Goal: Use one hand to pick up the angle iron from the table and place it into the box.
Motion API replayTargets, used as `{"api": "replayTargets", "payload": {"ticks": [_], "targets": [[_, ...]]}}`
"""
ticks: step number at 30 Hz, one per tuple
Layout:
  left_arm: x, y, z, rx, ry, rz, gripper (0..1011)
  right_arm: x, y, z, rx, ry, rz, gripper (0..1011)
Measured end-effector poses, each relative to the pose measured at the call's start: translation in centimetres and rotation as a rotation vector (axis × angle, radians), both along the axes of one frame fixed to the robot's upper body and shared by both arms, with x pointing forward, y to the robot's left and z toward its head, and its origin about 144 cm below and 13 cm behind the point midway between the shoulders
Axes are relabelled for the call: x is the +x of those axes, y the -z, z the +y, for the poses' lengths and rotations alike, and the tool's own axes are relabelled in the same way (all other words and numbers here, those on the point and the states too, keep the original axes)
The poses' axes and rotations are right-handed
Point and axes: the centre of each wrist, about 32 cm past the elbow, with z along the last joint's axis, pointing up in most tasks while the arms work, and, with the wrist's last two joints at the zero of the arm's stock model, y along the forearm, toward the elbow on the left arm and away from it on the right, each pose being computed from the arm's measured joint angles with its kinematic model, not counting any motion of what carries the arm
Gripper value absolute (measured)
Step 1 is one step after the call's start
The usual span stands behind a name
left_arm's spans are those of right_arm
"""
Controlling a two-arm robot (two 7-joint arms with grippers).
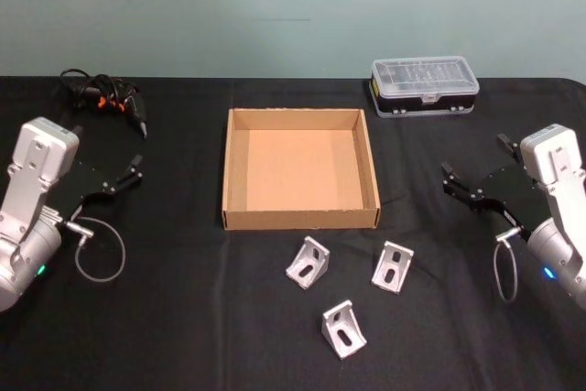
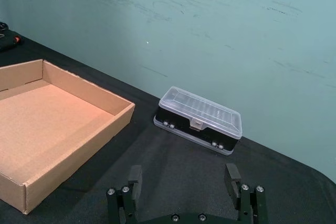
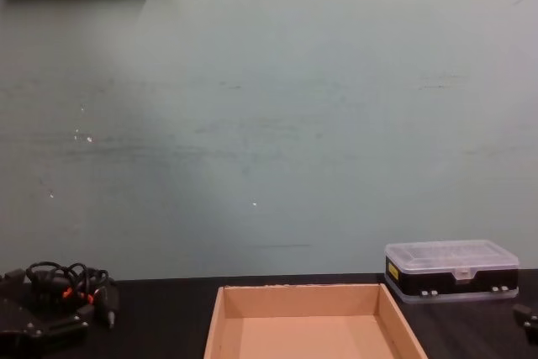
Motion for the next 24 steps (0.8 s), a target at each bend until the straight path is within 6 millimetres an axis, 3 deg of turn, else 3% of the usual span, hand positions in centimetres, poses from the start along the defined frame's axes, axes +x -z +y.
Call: {"api": "replayTargets", "payload": {"ticks": [24], "targets": [[0.00, 0.00, 0.00, 0.000, 0.000, 0.000, 1012, 0.00, 0.00, 0.00, 0.000, 0.000, 0.000, 1000]]}}
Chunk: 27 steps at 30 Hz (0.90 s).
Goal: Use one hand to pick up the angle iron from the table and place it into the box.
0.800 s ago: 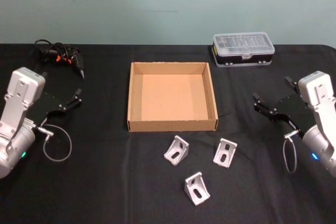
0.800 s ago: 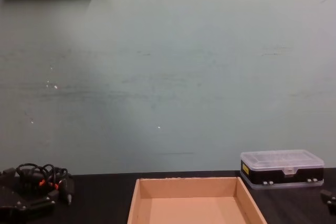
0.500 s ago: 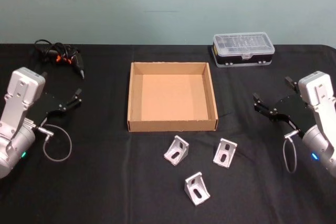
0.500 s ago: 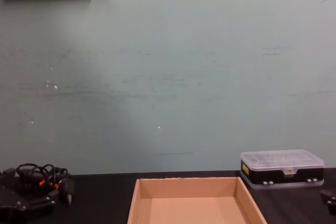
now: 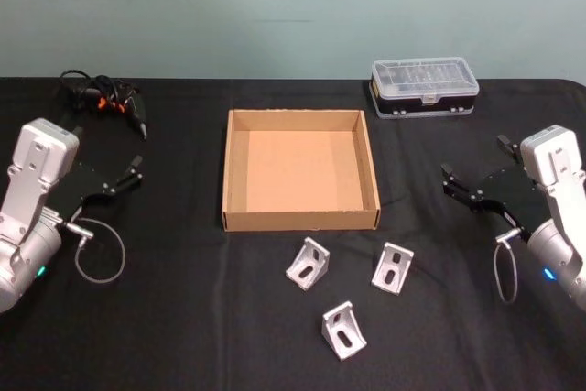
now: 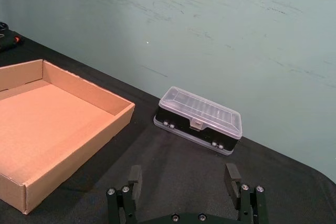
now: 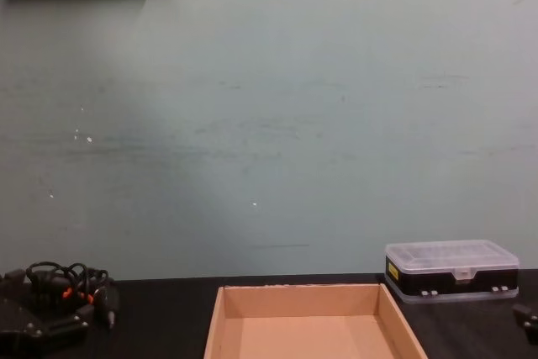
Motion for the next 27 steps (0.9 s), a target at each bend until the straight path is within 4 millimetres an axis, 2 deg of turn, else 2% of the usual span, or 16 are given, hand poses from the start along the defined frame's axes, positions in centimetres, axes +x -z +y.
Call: {"api": "replayTargets", "payload": {"ticks": [11, 16, 27], "targets": [[0.0, 0.0, 0.0, 0.000, 0.000, 0.000, 1011, 0.0, 0.0, 0.0, 0.001, -0.001, 0.000, 1000], [0.0, 0.0, 0.0, 0.000, 0.000, 0.000, 1011, -0.1, -0.8, 0.0, 0.022, -0.041, 0.023, 1002], [0.0, 0.0, 0.0, 0.000, 0.000, 0.000, 1011, -3.3, -2.7, 0.2, 0.078, -0.210, 0.156, 1002]]}}
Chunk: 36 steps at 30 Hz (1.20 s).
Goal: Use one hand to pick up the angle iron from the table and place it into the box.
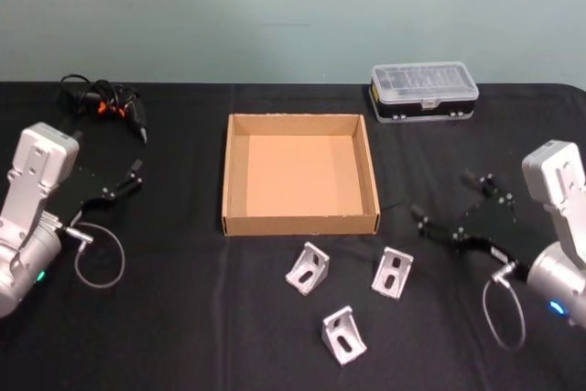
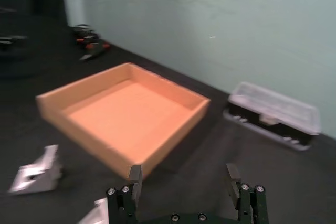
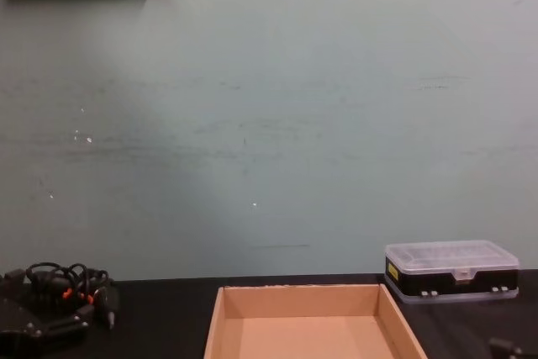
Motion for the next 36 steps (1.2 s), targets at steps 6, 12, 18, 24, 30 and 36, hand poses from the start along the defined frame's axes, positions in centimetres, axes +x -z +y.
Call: {"api": "replayTargets", "payload": {"ticks": [6, 12, 18, 24, 30, 36], "targets": [[0.0, 0.0, 0.0, 0.000, 0.000, 0.000, 1011, -1.4, -1.1, 0.1, 0.006, -0.081, 0.092, 1002], [0.0, 0.0, 0.0, 0.000, 0.000, 0.000, 1011, -1.5, -1.5, 0.4, -0.031, -0.137, 0.196, 1000], [0.0, 0.0, 0.0, 0.000, 0.000, 0.000, 1011, -0.8, -0.9, 0.9, -0.058, -0.135, 0.272, 1000], [0.0, 0.0, 0.0, 0.000, 0.000, 0.000, 1011, 0.0, -0.6, 1.5, -0.064, -0.123, 0.286, 1000], [0.0, 0.0, 0.0, 0.000, 0.000, 0.000, 1011, 0.6, -0.5, 2.0, -0.078, -0.115, 0.289, 1000], [0.0, 0.0, 0.0, 0.000, 0.000, 0.000, 1011, 0.7, -0.4, 2.3, -0.084, -0.118, 0.294, 1000]]}}
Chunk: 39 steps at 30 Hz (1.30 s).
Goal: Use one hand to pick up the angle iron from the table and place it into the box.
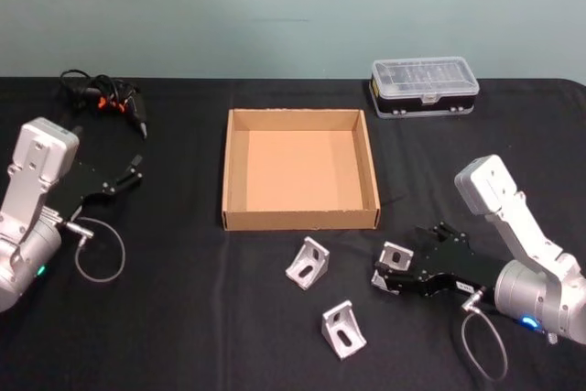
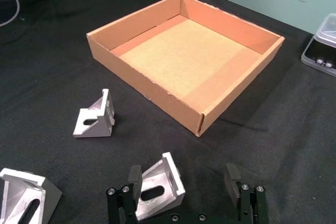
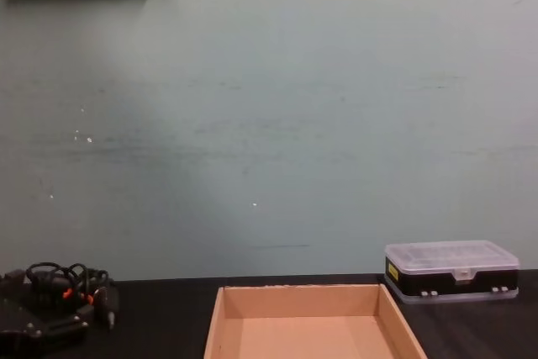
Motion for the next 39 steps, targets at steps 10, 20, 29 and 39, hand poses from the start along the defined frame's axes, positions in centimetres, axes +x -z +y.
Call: {"api": "replayTargets", "payload": {"ticks": [10, 20, 29, 39], "targets": [[0.00, 0.00, 0.00, 0.000, 0.000, 0.000, 1011, -0.05, -0.03, -0.08, 0.001, 0.001, -0.003, 863], [0.00, 0.00, 0.00, 0.000, 0.000, 0.000, 1011, -0.07, -0.06, -0.13, 0.003, 0.003, -0.006, 575], [0.00, 0.00, 0.00, 0.000, 0.000, 0.000, 1011, -0.09, -0.07, -0.14, 0.004, 0.004, -0.007, 287], [0.00, 0.00, 0.00, 0.000, 0.000, 0.000, 1011, -0.16, -0.17, -0.13, 0.006, 0.004, -0.014, 80]]}}
